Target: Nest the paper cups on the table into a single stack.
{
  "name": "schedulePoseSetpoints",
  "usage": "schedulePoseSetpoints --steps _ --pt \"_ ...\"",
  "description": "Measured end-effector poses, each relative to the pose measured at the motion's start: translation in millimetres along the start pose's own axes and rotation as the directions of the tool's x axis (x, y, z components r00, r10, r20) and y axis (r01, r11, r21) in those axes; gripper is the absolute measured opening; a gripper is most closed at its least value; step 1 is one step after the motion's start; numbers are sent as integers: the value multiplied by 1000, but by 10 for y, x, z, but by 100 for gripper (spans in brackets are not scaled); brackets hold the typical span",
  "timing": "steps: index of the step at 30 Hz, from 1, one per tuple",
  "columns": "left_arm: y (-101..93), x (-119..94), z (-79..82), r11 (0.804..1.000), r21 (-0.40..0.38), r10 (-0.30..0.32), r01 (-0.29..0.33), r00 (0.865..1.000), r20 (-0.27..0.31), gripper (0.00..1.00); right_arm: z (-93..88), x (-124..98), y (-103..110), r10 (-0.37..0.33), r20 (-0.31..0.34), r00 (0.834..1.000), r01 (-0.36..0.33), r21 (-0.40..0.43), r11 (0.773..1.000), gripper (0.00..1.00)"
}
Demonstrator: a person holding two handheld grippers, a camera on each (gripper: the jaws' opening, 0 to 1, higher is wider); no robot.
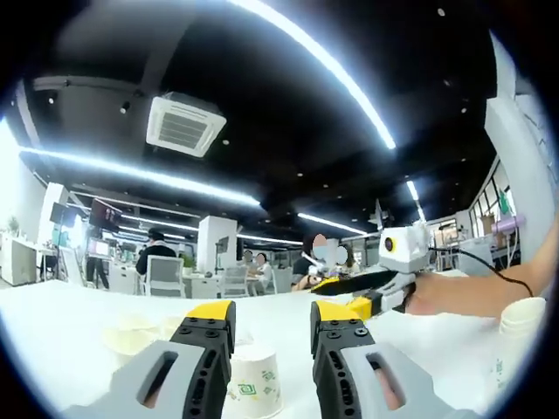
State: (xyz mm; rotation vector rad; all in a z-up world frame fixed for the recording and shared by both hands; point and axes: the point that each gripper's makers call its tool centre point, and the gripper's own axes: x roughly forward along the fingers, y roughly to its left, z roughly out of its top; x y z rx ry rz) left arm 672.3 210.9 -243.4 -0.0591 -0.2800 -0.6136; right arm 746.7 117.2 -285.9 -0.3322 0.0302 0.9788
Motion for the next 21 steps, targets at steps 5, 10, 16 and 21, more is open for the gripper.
schedulePoseSetpoints --steps 5,10,16,21 --pt "53 0 24 1000 11 7 -7 1000 11 36 -320 447 -102 -21 -67 997 21 -5 1000 63" --pt "62 15 37 1000 7 6 -6 1000 20 36 -510 692 -90 9 -98 995 -11 -12 1000 69" --pt "52 40 25 1000 4 0 0 1000 15 35 -529 822 -90 13 -105 994 -15 -27 1000 70" --pt "56 49 28 1000 4 -1 1 1000 15 35 -534 921 -135 10 -110 994 -12 -24 1000 70"
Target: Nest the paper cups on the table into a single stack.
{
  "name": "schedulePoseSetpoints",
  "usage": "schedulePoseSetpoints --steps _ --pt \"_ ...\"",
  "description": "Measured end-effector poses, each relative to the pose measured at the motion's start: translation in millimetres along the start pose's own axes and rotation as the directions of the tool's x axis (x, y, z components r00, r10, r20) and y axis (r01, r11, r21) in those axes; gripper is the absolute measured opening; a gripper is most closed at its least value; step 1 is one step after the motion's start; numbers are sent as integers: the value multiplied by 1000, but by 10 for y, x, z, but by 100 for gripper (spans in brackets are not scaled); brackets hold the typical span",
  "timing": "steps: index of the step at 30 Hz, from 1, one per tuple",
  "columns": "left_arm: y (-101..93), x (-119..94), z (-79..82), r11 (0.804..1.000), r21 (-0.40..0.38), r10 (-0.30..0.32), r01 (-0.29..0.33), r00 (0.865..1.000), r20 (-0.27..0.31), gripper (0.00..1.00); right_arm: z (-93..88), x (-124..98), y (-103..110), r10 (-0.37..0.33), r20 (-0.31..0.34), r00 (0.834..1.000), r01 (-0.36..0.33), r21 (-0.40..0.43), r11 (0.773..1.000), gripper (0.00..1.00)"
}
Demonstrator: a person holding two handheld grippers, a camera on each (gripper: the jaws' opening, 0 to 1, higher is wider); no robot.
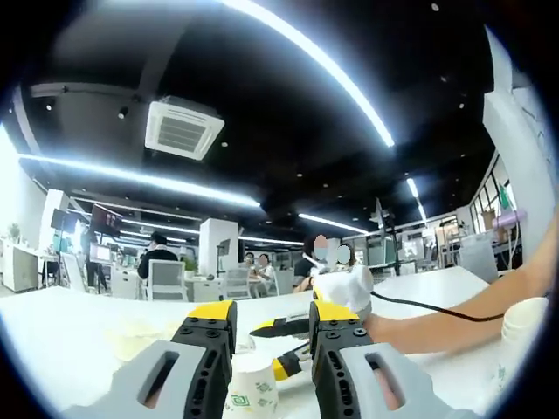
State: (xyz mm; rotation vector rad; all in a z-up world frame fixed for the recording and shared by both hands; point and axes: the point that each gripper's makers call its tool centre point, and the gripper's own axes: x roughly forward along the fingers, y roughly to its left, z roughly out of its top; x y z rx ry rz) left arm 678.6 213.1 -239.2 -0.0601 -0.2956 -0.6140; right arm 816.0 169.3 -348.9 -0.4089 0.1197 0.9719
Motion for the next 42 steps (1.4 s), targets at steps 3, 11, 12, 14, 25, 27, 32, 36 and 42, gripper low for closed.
schedulePoseSetpoints --steps 3,11,12,14,25,27,32,36,42 --pt "10 4 7 1000 -3 -1 1 1000 2 35 -31 22 -59 1 0 1000 -1 20 1000 70" --pt "26 32 5 1000 -6 -6 6 1000 2 35 -29 -34 4 34 26 999 -35 53 998 59" --pt "27 36 3 1000 -6 -6 6 1000 1 35 -20 -61 12 34 30 999 -35 55 998 59" --pt "34 40 -1 1000 -4 -7 7 1000 0 35 0 -157 58 29 37 999 -31 52 998 59" --pt "-24 38 -25 1000 -8 -12 12 1000 -6 35 156 -875 378 109 69 992 -109 -5 994 42" --pt "-55 41 -25 1000 -4 -18 18 1000 -9 35 117 -1005 401 96 55 994 -94 -32 995 47" --pt "-54 42 -49 1000 7 -30 30 999 -21 35 -36 -1167 306 51 4 999 -51 -27 998 63" --pt "-95 33 -61 999 11 -35 36 999 -28 35 -145 -1240 288 19 -52 998 -22 -46 999 68" --pt "-93 35 -73 999 10 -42 42 999 -32 34 -230 -1207 141 -49 -82 995 48 -19 999 77"
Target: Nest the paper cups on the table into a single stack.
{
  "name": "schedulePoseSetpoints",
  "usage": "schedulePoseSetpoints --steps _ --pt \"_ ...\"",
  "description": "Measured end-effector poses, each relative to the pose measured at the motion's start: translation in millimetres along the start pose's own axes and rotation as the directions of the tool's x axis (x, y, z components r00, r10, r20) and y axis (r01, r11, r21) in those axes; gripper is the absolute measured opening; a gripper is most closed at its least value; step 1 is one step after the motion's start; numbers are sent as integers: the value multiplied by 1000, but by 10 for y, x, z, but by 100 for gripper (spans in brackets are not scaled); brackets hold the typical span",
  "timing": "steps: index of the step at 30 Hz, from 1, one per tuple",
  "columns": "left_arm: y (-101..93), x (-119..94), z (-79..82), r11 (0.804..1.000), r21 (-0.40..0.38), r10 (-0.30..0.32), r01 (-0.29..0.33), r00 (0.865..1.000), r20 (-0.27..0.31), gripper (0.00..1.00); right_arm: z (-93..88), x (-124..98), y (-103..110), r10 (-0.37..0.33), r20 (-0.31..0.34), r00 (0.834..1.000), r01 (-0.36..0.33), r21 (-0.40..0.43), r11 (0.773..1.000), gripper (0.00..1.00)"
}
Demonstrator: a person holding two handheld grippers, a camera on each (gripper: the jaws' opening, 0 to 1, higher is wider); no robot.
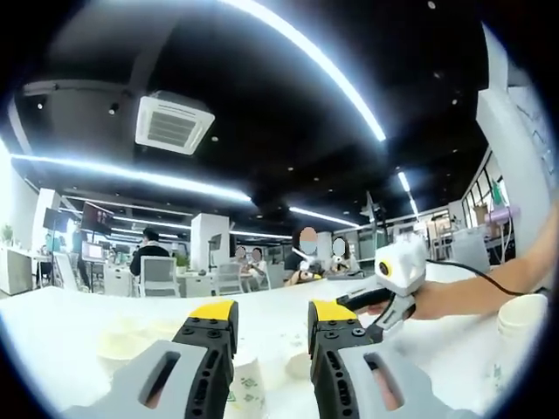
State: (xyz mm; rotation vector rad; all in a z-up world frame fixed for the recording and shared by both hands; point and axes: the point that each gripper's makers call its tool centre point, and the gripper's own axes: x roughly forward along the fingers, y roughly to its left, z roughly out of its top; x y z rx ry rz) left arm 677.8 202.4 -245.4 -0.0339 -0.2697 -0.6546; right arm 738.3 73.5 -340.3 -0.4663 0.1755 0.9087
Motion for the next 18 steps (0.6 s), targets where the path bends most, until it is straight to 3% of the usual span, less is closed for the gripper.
schedulePoseSetpoints --steps 7,9,13,18 --pt "-107 -9 -9 1000 8 -12 12 1000 -7 34 -106 181 -108 -28 -7 1000 28 65 998 77" --pt "-90 -4 -9 1000 8 -13 13 1000 -7 34 -115 213 -5 -3 6 1000 2 90 996 77" --pt "-37 23 -16 1000 5 -12 12 1000 -8 34 -139 282 11 2 -9 1000 -1 52 999 63" --pt "-66 12 -11 1000 6 -17 17 1000 -7 34 -71 248 54 26 12 1000 -27 60 998 62"
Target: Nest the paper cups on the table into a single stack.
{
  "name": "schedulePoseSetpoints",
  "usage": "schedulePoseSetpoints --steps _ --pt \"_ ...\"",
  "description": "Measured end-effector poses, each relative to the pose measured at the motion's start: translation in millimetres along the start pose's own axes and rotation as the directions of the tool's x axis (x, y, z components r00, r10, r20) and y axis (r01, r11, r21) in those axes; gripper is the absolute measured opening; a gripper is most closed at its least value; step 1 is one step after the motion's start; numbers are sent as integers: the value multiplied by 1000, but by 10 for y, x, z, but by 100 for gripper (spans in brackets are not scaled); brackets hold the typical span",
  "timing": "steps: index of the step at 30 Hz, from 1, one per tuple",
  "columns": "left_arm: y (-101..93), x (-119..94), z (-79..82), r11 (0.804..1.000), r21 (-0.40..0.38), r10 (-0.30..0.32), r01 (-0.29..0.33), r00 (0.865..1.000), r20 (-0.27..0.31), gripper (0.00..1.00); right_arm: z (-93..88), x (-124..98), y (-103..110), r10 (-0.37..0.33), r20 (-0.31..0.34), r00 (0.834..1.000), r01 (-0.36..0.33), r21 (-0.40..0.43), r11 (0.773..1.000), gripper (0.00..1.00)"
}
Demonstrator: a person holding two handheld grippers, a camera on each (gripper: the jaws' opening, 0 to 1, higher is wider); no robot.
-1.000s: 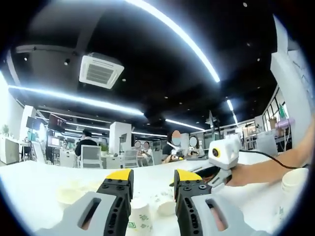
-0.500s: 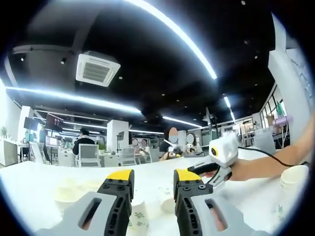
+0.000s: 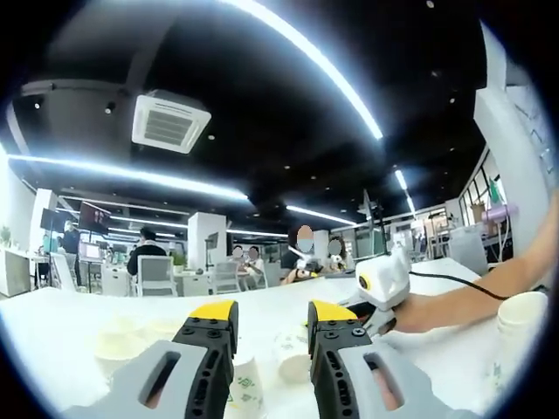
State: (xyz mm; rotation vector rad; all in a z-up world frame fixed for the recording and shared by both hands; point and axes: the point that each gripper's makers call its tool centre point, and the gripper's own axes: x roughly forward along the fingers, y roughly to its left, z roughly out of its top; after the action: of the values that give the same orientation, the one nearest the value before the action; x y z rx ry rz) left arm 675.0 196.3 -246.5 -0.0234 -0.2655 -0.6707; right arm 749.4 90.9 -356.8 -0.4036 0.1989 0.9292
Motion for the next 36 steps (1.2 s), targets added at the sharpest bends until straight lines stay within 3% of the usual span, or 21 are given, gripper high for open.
schedulePoseSetpoints --steps 6,12,19,21,22,24,25,27,30,31,36 --pt "-26 10 -7 1000 -2 -7 7 1000 -1 34 -8 -173 304 101 6 995 -100 -21 995 62" --pt "-67 6 -15 1000 -4 -13 13 1000 -4 34 -18 -405 724 221 13 975 -220 -61 974 62" --pt "-51 -14 61 1000 -21 -15 16 1000 18 34 20 -707 1101 373 25 928 -367 -125 922 62" --pt "-100 -10 63 1000 -17 -26 26 999 20 34 46 -796 1219 446 33 894 -427 -232 874 62" --pt "-147 -23 53 999 -13 -29 29 999 15 34 20 -816 1217 452 18 892 -434 -252 865 62" --pt "-152 -33 18 999 -9 -33 33 999 4 34 15 -885 1284 509 26 860 -483 -277 831 62" --pt "-143 -35 -1 999 -10 -33 33 999 -1 34 11 -897 1272 514 27 858 -488 -273 829 62" --pt "-132 -36 -30 999 -16 -33 33 999 -7 34 52 -940 1304 544 57 837 -512 -271 815 62" --pt "-105 -11 -15 999 -26 -32 32 999 -6 34 188 -1023 1344 579 159 800 -538 -238 809 62" --pt "-107 -13 -9 999 -30 -30 30 1000 -4 34 197 -1030 1331 580 177 795 -540 -229 810 62" --pt "-74 11 -45 998 -53 -23 23 1000 -3 34 92 -995 1268 568 169 806 -531 -218 819 62"
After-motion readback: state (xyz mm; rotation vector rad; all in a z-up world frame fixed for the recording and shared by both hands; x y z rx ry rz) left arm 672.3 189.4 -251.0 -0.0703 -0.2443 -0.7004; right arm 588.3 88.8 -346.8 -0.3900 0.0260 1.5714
